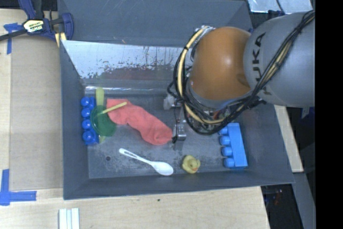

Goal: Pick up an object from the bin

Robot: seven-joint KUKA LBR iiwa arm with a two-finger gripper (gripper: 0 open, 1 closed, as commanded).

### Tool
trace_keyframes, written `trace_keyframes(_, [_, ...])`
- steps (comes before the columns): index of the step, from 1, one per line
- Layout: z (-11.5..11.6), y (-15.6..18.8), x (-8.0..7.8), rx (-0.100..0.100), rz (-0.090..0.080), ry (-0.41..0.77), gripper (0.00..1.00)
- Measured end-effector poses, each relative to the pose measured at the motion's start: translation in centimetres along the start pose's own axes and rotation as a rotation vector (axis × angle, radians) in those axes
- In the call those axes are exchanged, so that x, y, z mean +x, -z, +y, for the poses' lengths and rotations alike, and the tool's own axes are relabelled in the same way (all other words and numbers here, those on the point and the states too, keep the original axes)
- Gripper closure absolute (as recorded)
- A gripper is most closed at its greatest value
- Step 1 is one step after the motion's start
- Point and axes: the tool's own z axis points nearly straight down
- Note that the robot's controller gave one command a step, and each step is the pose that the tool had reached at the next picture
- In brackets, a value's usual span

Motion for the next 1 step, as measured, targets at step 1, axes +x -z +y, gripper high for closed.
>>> trace_keyframes(1, [3.4,-3.94,2.42,0.002,0.0,0.159,0.0])
